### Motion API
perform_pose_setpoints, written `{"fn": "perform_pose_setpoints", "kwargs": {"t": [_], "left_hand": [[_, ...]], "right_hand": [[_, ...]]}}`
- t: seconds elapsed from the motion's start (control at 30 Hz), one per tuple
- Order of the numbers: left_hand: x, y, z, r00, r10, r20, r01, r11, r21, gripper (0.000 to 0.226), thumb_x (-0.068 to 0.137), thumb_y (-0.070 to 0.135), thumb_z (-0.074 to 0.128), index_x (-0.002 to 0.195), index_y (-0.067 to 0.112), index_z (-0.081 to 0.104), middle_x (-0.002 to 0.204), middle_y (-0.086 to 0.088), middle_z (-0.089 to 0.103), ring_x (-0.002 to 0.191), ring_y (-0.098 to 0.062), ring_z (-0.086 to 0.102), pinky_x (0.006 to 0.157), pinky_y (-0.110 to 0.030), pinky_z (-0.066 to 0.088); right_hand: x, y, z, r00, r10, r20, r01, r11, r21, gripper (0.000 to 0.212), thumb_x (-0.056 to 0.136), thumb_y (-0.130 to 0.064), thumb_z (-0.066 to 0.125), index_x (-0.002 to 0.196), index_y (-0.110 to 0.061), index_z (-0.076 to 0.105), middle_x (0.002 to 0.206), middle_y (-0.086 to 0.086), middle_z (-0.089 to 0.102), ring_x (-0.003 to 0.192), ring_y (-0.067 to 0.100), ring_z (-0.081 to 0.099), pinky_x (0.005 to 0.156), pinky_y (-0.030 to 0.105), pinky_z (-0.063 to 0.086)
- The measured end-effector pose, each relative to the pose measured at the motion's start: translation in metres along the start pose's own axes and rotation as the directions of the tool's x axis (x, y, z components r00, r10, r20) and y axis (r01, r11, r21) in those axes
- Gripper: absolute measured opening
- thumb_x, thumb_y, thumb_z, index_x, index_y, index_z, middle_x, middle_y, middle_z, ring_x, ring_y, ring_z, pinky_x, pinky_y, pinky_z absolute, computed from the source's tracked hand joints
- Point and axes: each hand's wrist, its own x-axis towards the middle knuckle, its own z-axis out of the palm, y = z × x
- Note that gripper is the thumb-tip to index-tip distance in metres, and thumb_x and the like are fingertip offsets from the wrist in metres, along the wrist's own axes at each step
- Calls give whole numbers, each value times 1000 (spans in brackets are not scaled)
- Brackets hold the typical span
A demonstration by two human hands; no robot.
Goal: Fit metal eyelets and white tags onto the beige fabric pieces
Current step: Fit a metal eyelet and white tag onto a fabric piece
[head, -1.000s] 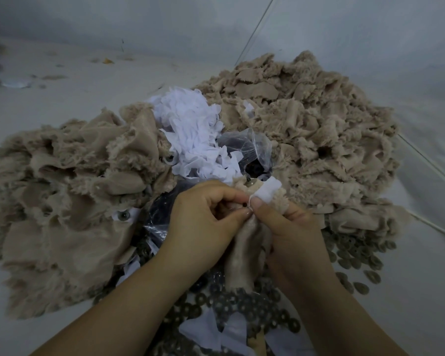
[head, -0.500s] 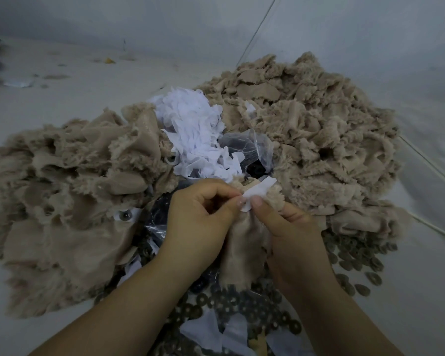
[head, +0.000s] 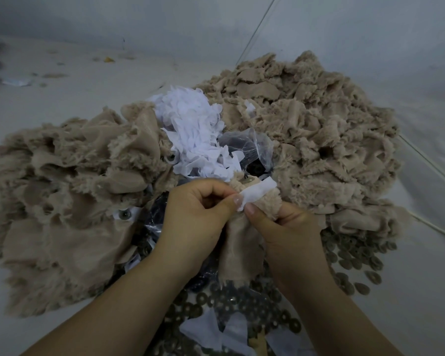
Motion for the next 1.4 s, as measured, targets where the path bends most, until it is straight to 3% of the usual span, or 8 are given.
{"fn": "perform_pose_setpoints", "kwargs": {"t": [0.23, 0.4, 0.6, 0.77, 0.83, 0.93, 1.17, 1.4], "left_hand": [[1, 0, 0, 999, -34, 0, 34, 999, -27, 24, 86, -2, 70, 70, 15, 75, 78, -12, 74, 78, -24, 70, 77, -38, 61], [1, -2, 1, 999, -36, -17, 36, 999, -3, 20, 87, 1, 70, 72, 14, 75, 79, -13, 74, 79, -29, 71, 80, -48, 60], [0, -3, 2, 999, -18, -28, 19, 999, 31, 12, 85, 9, 73, 73, 13, 74, 78, -12, 73, 81, -34, 70, 81, -56, 58], [-2, -5, 6, 989, 146, -24, -136, 959, 247, 15, 87, 6, 72, 75, 15, 71, 77, 1, 70, 76, -16, 67, 74, -36, 58], [-3, -6, 7, 979, 203, -33, -184, 936, 300, 13, 87, 7, 72, 77, 15, 70, 77, 5, 68, 75, -10, 65, 71, -29, 55], [-4, -7, 8, 962, 272, -10, -249, 896, 369, 12, 87, 6, 71, 78, 14, 69, 77, 6, 65, 75, -12, 63, 69, -30, 54], [-6, -5, 9, 956, 293, -27, -263, 891, 371, 14, 85, 5, 74, 76, 15, 68, 75, 7, 65, 73, -14, 64, 68, -33, 55], [-7, -5, 9, 959, 281, -17, -262, 914, 309, 7, 83, 9, 70, 78, 11, 66, 77, -1, 64, 72, -19, 63, 67, -42, 55]], "right_hand": [[1, -1, 1, 1000, -2, 4, 2, 1000, 9, 13, 81, -17, 75, 76, -28, 80, 80, 5, 78, 77, 23, 74, 70, 35, 62], [0, 0, 0, 1000, -11, -8, 11, 1000, 0, 17, 84, -13, 74, 77, -27, 80, 81, 7, 77, 83, 35, 73, 73, 43, 61], [0, 1, 1, 1000, -21, -6, 21, 1000, -17, 24, 86, -11, 73, 74, -30, 80, 78, 5, 77, 79, 31, 74, 71, 42, 61], [0, 0, -1, 999, 25, 32, -27, 997, 78, 18, 87, -11, 70, 85, -25, 81, 87, 5, 78, 83, 22, 75, 68, 27, 59], [-1, -1, -1, 997, 54, 50, -60, 991, 123, 8, 86, -17, 73, 88, -17, 81, 89, 10, 78, 86, 26, 75, 71, 30, 60], [0, 0, -1, 999, 47, 18, -49, 994, 98, 18, 77, -29, 78, 82, -12, 80, 83, 14, 77, 80, 30, 75, 69, 34, 60], [1, 2, -2, 992, 124, 12, -125, 983, 136, 19, 89, -20, 70, 80, -5, 78, 86, 22, 74, 92, 46, 69, 86, 50, 56], [2, 1, -2, 992, 126, -10, -124, 982, 143, 32, 73, -30, 73, 79, 2, 74, 84, 29, 71, 85, 50, 67, 83, 55, 55]]}}
